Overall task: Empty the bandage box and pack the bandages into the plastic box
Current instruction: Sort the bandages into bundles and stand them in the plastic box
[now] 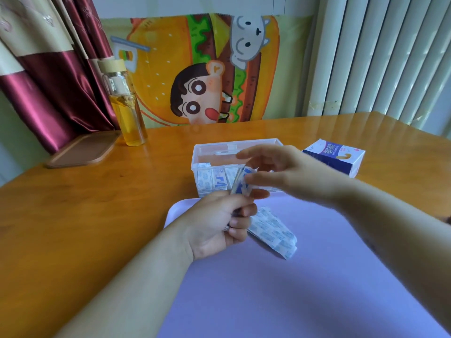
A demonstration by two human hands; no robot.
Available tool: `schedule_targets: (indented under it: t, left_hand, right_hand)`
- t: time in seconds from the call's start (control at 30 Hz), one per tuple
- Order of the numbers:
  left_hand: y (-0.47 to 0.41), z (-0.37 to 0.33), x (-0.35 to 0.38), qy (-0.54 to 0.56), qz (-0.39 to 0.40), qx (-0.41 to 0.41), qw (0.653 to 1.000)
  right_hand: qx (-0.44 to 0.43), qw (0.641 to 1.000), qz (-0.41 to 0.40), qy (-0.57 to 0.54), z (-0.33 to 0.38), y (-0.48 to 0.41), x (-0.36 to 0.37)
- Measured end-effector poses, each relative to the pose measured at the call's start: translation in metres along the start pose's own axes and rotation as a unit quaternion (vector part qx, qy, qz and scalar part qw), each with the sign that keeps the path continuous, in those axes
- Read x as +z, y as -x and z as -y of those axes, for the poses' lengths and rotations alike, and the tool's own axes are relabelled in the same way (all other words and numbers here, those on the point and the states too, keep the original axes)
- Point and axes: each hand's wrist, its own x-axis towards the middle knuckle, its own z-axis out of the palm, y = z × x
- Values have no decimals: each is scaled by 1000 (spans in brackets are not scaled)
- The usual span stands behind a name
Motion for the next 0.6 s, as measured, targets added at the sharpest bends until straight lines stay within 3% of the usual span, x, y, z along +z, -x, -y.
schedule_targets:
  t: [0.13,0.23,0.33,0.4,0.47,0.6]
  left_hand:
    - [-3,-11,2,-47,-5,23,999]
    - [-12,-33,1,-167,-74,99,978]
    - [-24,-62,-7,-421,-129,162,883]
    - [-37,-80,-14,-517,-143,168,827]
    - [-68,-95,-24,-550,-148,124,812]
    - [-140,-104,-44,-604,-138,-54,783]
  right_hand:
    - [-8,994,26,110,6,-17,-16]
    - [-25,991,-44,121,11,-40,-29]
    - [-19,982,-107,155,6,-71,-42]
    - [9,978,-94,187,-3,-91,-47]
    - [37,972,-58,225,-12,-106,-48]
    - [74,948,22,310,-30,-128,-46]
